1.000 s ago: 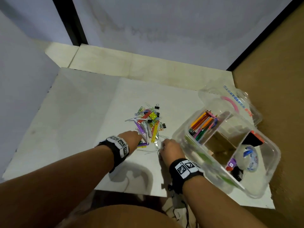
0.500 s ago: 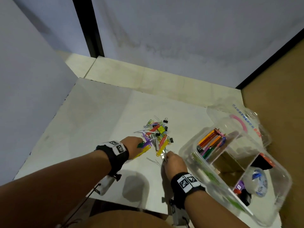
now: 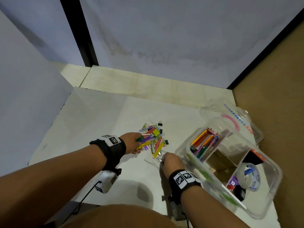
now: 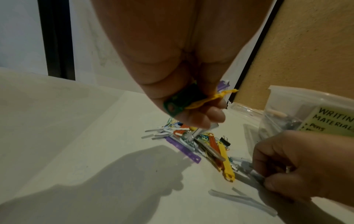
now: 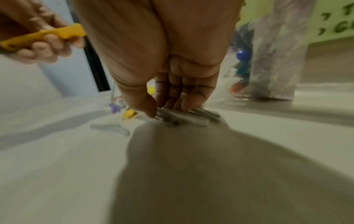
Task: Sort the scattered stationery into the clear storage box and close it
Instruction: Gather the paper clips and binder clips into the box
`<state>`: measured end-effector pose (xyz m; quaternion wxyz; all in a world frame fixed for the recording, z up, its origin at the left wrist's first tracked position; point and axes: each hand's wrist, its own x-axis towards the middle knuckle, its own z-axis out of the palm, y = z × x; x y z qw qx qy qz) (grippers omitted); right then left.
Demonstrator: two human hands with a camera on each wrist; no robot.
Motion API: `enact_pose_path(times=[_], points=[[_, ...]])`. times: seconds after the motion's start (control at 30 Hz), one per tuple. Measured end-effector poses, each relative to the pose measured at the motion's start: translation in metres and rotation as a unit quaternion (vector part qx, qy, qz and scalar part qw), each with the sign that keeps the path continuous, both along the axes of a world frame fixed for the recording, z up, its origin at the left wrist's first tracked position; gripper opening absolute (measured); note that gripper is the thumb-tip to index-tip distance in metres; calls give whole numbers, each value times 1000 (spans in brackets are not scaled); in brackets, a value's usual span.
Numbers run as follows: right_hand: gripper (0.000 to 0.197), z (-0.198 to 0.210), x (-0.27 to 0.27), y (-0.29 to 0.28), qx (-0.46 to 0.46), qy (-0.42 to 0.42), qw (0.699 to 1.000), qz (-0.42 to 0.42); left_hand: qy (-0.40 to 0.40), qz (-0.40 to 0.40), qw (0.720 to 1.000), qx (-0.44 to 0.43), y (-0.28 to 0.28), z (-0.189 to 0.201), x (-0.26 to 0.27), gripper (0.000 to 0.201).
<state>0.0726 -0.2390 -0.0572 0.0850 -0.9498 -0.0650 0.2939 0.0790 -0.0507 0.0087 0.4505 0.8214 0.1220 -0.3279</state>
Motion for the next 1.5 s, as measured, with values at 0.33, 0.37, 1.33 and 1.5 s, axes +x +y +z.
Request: enact_pose_path(times=[0.33,0.37,1.33,1.5], points=[[18,41,15,-9,464,155,797,-354,-56,-13,998,-9,3,28,13,14],[17,48,15,-2,495,175,770,-364,-58,-14,998,-10,4,31,15,14],[17,99,25,15,592,104,736,-313,-26,141,972,-187,-26,58,14,16],[23,110,26,13,642,122,639,-406,-68,142,979,-133,-50,59,18,8]])
